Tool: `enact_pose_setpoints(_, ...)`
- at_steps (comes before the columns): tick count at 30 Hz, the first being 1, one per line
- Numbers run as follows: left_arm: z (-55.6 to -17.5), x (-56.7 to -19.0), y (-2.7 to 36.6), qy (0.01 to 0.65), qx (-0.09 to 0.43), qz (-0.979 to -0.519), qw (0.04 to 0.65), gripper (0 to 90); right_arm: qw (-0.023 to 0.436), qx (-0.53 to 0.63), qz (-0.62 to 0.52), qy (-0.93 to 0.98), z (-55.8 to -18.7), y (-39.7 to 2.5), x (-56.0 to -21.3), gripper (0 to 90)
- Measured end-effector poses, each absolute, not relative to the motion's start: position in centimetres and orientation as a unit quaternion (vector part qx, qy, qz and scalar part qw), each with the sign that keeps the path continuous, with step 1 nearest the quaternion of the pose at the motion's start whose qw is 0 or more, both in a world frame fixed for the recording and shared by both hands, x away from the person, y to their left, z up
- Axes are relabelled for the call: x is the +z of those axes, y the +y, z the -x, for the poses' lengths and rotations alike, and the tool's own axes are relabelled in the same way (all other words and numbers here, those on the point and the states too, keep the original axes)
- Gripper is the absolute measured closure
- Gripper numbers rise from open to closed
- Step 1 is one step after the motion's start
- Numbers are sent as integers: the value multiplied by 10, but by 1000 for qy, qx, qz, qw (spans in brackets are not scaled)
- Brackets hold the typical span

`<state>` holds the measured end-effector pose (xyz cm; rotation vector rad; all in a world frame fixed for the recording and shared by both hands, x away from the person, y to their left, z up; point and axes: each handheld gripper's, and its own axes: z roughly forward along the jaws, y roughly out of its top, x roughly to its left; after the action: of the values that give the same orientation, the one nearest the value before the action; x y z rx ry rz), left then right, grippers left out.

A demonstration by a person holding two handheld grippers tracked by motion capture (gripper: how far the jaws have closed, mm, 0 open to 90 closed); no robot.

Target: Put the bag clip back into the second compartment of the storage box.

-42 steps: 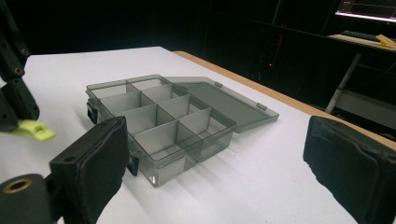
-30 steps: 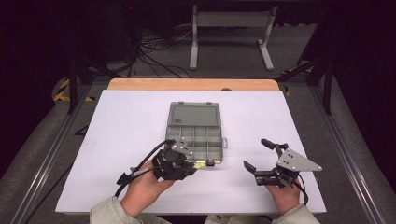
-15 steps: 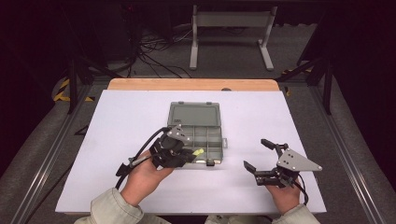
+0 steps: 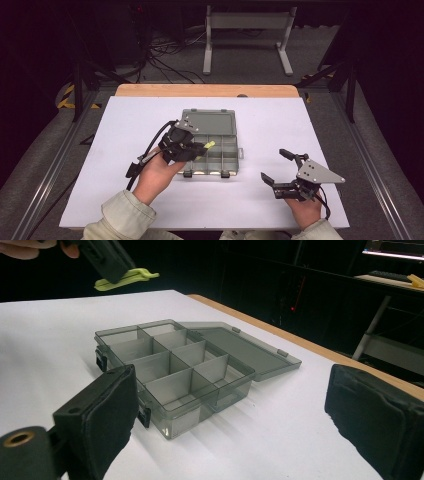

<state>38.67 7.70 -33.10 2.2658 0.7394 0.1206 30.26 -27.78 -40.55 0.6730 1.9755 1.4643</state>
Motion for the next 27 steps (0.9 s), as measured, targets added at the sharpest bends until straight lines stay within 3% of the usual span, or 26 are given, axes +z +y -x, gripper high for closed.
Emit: enact_pose_setpoints(27, -448, -358, 77, 360, 36, -846, 393, 770, 283, 552, -252, 742, -302, -278, -406, 78)
